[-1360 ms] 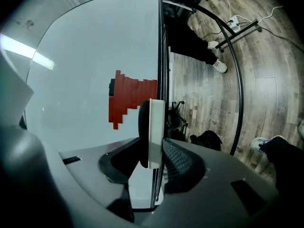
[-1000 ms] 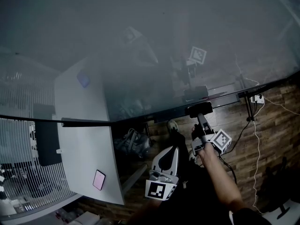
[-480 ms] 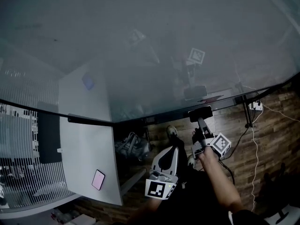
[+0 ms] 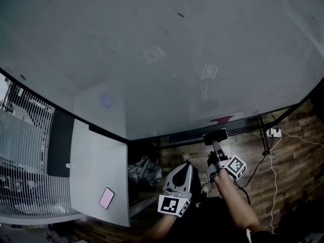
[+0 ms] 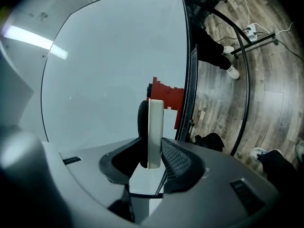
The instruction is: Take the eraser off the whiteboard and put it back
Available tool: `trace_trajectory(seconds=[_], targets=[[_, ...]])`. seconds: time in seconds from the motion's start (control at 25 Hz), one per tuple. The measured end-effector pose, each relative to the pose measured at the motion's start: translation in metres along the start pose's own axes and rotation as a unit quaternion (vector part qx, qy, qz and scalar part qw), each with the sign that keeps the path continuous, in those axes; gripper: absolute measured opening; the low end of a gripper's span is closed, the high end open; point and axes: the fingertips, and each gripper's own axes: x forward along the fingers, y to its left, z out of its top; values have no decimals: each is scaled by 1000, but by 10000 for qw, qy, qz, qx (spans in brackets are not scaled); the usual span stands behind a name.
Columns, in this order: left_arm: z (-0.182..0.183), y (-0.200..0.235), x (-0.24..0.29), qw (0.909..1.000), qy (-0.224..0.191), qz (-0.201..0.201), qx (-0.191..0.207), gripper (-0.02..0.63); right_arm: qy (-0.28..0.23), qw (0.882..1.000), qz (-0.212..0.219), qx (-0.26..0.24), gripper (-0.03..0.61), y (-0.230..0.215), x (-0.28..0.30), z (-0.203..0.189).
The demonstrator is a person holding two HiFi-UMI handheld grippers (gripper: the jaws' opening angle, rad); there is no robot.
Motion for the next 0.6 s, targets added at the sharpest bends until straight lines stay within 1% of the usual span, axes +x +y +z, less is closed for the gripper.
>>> trace_trajectory(seconds=[0.08,0.24,0.36,0.6], targets=[[2,-2,-4,10000,-7,56,26,8,67,9999,21,-106,140,7,-6,-2],[7,-6,-16,9998,-11,179,33,8,241,9982,119,-527,140,25,-19,-9],[11,-9,-24,9997,29,200,101,8,348,9959,194,-811,140,38,-29,-14],[34,-14,-28,9995,-125,255,151,8,516,9870,276,-1497,140,63,-46,-21]])
